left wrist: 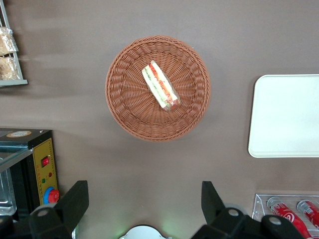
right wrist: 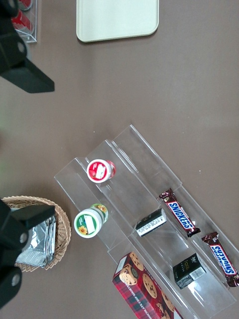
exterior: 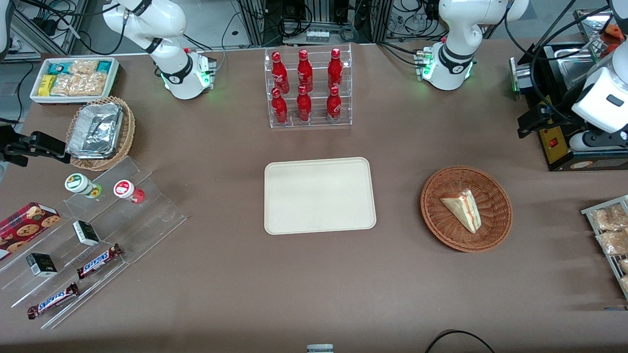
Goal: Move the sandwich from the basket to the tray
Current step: 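Move the left gripper down over the sandwich in the wicker basket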
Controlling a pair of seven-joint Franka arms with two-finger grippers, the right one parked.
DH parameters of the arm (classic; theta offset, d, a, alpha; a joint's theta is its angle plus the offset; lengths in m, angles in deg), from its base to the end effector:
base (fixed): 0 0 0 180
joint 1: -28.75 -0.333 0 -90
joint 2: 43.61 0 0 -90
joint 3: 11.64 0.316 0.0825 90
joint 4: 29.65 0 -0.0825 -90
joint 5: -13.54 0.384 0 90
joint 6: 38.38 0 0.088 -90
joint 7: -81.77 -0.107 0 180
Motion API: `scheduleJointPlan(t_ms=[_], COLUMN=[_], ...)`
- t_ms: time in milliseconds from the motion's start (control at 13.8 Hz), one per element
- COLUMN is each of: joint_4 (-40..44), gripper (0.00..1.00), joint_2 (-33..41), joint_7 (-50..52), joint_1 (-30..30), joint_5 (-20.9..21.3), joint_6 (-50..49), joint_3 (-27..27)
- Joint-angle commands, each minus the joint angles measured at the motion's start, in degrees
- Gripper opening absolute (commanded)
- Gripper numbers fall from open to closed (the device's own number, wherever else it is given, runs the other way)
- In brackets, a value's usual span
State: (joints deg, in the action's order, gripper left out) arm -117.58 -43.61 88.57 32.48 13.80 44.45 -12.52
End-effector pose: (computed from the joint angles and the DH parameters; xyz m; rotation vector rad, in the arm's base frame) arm 0.5397 -0.0430 0.6309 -3.1246 -0.0603 0.1378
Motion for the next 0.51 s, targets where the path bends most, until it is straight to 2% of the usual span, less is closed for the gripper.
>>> scheduleJointPlan(t_ms=[0, 145, 290, 435], joint_4=[1.0, 0.8, 0.6, -2.7], gripper=[1.0, 1.0, 1.0, 1.0], joint_2=[-0.4, -1.2, -3.8, -5.9], joint_7=[-1.0, -1.0, -0.3, 2.7], joint_1=[-0.3, -0.3, -0.3, -0.1], joint_5=[-0.4, 0.1, 2.7, 3.0], joint_6=[-1.2, -0.7, 0.7, 5.6], joint_3=[0.1, 0.2, 0.0, -0.1])
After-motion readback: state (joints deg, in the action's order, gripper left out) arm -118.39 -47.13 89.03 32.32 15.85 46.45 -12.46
